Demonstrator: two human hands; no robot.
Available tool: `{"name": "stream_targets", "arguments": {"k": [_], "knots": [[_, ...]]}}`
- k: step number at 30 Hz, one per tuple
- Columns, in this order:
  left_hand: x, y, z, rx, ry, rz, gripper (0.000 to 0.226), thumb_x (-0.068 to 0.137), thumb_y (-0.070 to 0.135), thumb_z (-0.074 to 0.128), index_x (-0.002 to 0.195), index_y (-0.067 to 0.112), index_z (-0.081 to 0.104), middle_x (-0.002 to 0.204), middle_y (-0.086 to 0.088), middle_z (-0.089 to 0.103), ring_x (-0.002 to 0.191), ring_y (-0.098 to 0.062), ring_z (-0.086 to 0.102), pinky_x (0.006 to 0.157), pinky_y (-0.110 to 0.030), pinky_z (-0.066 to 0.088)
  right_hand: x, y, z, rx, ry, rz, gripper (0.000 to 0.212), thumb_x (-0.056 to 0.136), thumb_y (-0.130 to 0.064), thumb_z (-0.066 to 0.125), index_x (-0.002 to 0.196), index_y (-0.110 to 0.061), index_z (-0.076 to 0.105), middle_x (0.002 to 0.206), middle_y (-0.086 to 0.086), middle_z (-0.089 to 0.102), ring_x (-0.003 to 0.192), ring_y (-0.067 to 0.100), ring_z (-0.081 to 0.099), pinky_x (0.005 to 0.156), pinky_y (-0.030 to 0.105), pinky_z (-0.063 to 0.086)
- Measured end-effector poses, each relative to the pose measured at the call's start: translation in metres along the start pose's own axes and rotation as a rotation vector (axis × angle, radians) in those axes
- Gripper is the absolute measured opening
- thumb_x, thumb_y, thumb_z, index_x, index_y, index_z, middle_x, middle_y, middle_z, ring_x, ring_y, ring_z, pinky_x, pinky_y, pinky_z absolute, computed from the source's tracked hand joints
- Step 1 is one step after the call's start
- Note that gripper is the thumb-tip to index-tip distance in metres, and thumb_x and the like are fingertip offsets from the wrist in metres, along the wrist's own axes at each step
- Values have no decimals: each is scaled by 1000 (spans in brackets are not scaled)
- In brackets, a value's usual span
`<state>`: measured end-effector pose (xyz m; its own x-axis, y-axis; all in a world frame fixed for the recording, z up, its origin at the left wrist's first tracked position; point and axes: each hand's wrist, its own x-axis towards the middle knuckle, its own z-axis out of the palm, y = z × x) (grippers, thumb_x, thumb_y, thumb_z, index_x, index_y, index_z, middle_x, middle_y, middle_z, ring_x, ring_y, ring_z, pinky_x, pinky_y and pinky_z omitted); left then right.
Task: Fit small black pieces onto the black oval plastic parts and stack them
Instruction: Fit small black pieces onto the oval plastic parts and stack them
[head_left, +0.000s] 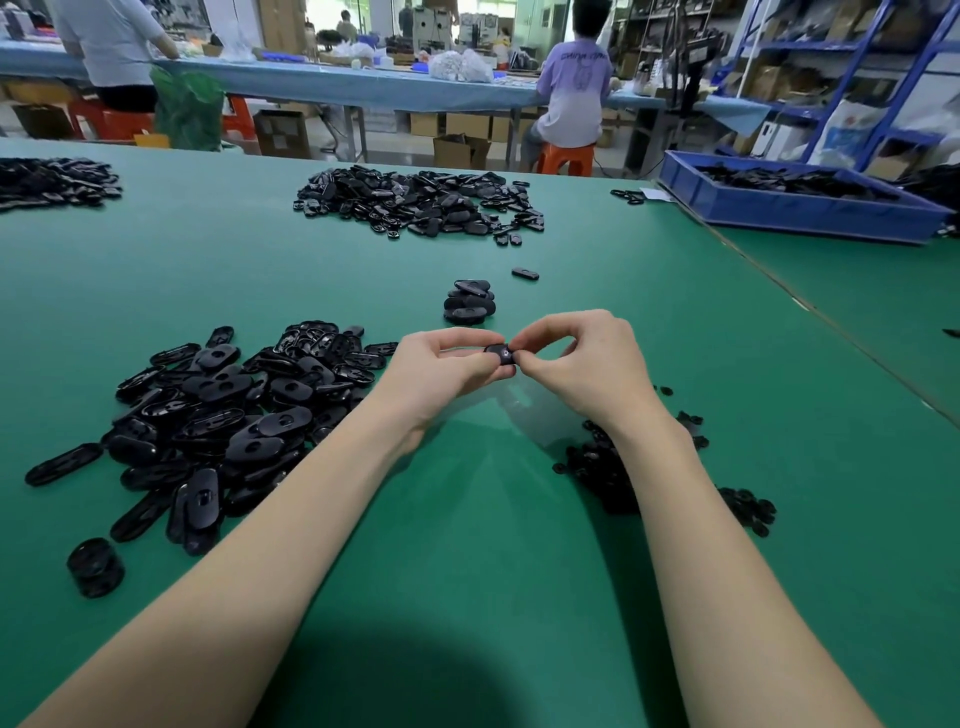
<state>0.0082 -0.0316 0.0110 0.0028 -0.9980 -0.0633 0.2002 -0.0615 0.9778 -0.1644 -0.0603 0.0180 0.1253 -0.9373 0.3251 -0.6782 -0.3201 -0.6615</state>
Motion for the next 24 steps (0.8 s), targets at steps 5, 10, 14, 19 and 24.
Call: {"name": "stream_targets", "arguments": {"k": [5, 10, 14, 19, 24], "knots": [[0, 0, -1, 24, -17, 3, 23, 90, -10, 64, 112, -3, 69, 96, -16, 77, 87, -20, 77, 75, -17, 57, 1, -1, -4, 41, -59, 31, 5, 81, -40, 79, 77, -38, 77, 77, -31, 71, 59, -15, 53, 61, 23, 41], [0, -2, 0, 159, -37, 37, 24, 90, -7, 66, 111, 2, 72, 95, -12, 78, 90, -19, 76, 83, -21, 58, 1, -6, -4, 79, -72, 73, 7, 80, -24, 79, 77, -30, 76, 70, -21, 73, 55, -8, 58, 49, 10, 38], [0, -2, -2, 201, -40, 38, 24, 90, -7, 65, 109, 4, 73, 94, -9, 79, 90, -18, 76, 84, -20, 58, -1, -8, -3, 155, -95, 103, 10, 80, -19, 80, 82, -28, 75, 70, -13, 74, 45, -7, 52, 42, 6, 34], [1, -2, 0, 147, -14, 25, 23, 90, -8, 64, 108, 4, 72, 95, -12, 78, 92, -20, 76, 80, -18, 58, -2, -9, 0, 135, -75, 50, 12, 82, -17, 78, 83, -28, 74, 70, -15, 73, 45, -2, 51, 45, 10, 38], [2, 0, 0, -83, -17, -65, 25, 92, -9, 62, 113, 0, 69, 100, -19, 76, 97, -26, 75, 85, -21, 58, -3, -11, 0, 128, -60, 54, 14, 85, -20, 73, 81, -33, 75, 73, -14, 72, 51, 4, 57, 48, 14, 42]]}}
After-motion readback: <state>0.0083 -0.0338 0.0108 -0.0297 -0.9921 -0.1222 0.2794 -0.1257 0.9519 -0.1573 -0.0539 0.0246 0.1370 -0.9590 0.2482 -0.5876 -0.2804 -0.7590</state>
